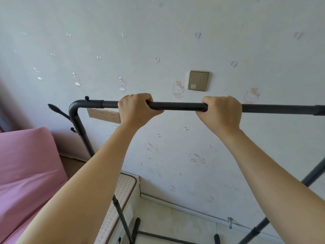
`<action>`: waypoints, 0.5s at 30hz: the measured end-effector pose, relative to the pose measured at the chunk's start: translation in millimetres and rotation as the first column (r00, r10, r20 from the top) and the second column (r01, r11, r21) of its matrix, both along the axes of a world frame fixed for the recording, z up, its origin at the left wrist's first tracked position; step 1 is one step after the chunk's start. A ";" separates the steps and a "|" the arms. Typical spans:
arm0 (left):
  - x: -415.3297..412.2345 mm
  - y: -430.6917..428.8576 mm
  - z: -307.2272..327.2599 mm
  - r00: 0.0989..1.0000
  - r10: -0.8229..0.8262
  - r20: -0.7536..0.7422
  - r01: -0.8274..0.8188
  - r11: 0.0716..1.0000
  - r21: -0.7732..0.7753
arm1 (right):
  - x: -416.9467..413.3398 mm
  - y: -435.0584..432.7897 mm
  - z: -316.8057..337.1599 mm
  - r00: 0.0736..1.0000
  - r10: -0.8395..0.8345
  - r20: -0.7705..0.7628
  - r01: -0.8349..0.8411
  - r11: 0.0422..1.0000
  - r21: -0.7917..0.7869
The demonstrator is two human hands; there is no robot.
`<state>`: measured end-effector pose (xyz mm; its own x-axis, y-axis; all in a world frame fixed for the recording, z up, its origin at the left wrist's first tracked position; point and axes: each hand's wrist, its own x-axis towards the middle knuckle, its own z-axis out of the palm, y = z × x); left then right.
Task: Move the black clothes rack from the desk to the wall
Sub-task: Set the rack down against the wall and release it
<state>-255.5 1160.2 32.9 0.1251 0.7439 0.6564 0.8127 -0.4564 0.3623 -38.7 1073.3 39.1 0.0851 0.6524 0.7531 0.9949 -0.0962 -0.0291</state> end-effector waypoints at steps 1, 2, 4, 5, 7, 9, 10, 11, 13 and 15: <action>2.1 4.3 -0.5 1.000 -0.003 -0.001 0.003 1.000 0.005 | 1.8 2.8 0.1 1.000 -0.003 0.001 0.003 1.000 0.000; 4.2 8.4 -0.8 1.000 -0.005 -0.002 0.005 1.000 0.008 | 3.5 5.5 0.2 1.000 -0.006 0.002 0.006 1.000 0.000; 7.8 15.4 -1.4 1.000 -0.012 0.001 0.012 1.000 0.009 | 5.9 10.8 -0.1 1.000 -0.007 0.000 0.007 1.000 0.003; 9.4 19.3 -1.9 1.000 -0.018 0.002 0.018 1.000 0.009 | 6.5 13.6 -0.1 1.000 -0.010 -0.004 0.010 1.000 0.003; 10.8 26.2 -2.8 1.000 -0.026 0.000 0.026 1.000 0.010 | 6.7 19.0 -0.3 1.000 -0.022 -0.007 0.022 1.000 0.002; 11.4 33.8 -3.2 0.999 -0.033 0.001 0.033 0.999 0.014 | 6.7 25.3 -0.3 0.999 -0.037 -0.004 0.037 0.999 -0.003; 11.8 37.9 -3.2 0.999 -0.039 0.002 0.039 0.999 0.019 | 6.5 28.5 -0.1 0.999 -0.043 -0.005 0.043 0.999 -0.009; 12.4 41.9 -3.1 0.999 -0.045 0.003 0.045 0.999 0.026 | 6.3 31.9 0.0 0.999 -0.047 -0.007 0.047 0.999 -0.016; 14.0 52.2 -2.7 0.998 -0.064 0.002 0.064 0.997 0.032 | 6.0 39.4 0.6 0.998 -0.063 -0.011 0.062 0.998 -0.024; 17.0 61.0 -2.3 0.997 -0.082 0.000 0.082 0.996 0.029 | 7.2 45.1 1.5 0.996 -0.087 -0.011 0.086 0.996 -0.027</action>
<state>-238.5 1221.3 30.6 0.1841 0.7121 0.6775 0.7721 -0.5313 0.3487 -31.5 1118.4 40.6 0.1511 0.6615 0.7345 0.9825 -0.1826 -0.0377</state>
